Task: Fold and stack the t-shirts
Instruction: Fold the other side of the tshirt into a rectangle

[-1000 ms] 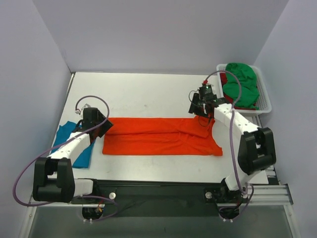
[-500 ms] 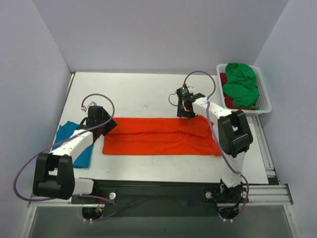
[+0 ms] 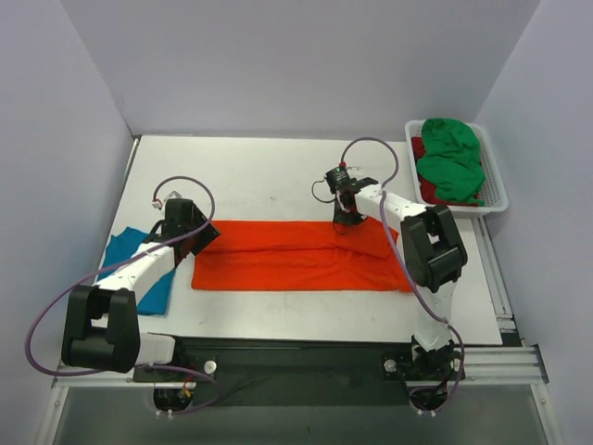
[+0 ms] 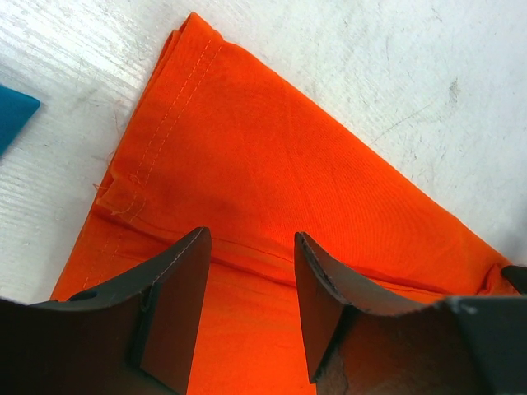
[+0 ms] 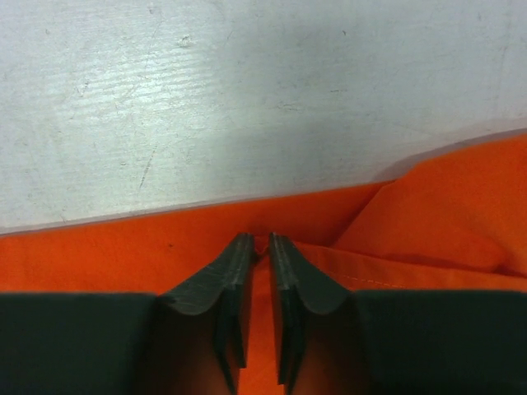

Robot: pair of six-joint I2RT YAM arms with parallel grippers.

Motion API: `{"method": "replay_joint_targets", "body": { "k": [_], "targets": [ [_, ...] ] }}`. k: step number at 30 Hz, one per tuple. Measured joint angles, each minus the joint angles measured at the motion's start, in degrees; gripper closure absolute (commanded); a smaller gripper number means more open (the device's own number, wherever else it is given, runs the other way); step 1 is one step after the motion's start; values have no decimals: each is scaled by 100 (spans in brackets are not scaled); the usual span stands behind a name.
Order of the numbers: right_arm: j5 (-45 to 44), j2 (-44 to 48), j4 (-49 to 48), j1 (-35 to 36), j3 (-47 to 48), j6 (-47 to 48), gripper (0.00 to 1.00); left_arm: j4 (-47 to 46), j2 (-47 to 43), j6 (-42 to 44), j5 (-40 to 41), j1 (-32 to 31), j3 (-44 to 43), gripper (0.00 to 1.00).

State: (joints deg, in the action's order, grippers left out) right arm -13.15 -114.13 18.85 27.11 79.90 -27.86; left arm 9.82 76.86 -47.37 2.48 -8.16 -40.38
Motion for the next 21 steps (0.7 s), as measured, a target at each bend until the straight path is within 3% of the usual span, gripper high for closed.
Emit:
{"method": "replay_joint_targets", "body": {
  "k": [6, 21],
  "targets": [
    [-22, 35, 0, 28, -48, -79, 97, -2, 0, 2, 0, 0, 0, 45],
    [-96, 1716, -173, 457, -1526, -704, 98, -94, 181, -17, -22, 0, 22, 45]
  ]
}}
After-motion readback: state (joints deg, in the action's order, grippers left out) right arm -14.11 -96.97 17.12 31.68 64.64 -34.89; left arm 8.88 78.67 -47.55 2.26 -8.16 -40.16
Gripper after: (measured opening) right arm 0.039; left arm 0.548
